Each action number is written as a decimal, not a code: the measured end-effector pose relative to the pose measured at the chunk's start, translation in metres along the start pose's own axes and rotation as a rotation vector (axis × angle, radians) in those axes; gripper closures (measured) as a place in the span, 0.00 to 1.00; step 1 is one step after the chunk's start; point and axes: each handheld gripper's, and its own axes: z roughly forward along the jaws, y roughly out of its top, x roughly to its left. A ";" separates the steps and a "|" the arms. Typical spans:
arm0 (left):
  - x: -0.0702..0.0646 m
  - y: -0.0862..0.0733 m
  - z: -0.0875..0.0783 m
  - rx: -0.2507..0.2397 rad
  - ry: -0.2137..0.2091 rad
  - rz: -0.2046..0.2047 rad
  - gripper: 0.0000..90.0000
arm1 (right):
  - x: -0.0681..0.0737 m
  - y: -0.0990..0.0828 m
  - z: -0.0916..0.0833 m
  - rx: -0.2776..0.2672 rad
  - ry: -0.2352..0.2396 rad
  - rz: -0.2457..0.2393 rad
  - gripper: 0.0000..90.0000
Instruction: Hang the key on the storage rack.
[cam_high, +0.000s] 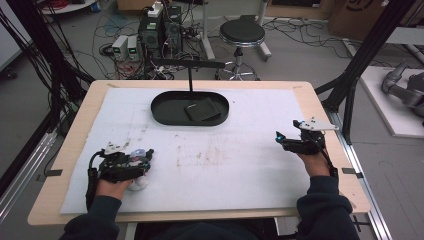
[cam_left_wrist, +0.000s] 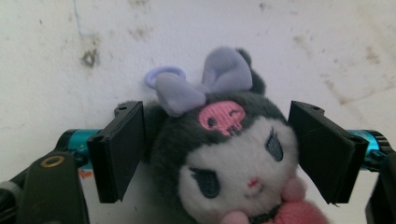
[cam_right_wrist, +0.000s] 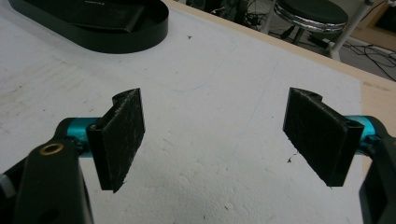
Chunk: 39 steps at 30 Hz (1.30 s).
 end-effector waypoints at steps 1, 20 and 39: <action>0.000 0.000 0.002 0.005 0.006 -0.004 0.20 | 0.000 0.000 0.000 0.001 0.003 -0.003 0.24; 0.005 0.024 0.021 -0.047 -0.082 0.184 0.37 | 0.000 -0.001 0.002 0.007 0.004 -0.003 0.24; 0.007 0.018 0.016 0.062 -0.071 0.102 0.38 | -0.001 -0.001 0.001 0.007 0.006 -0.002 0.24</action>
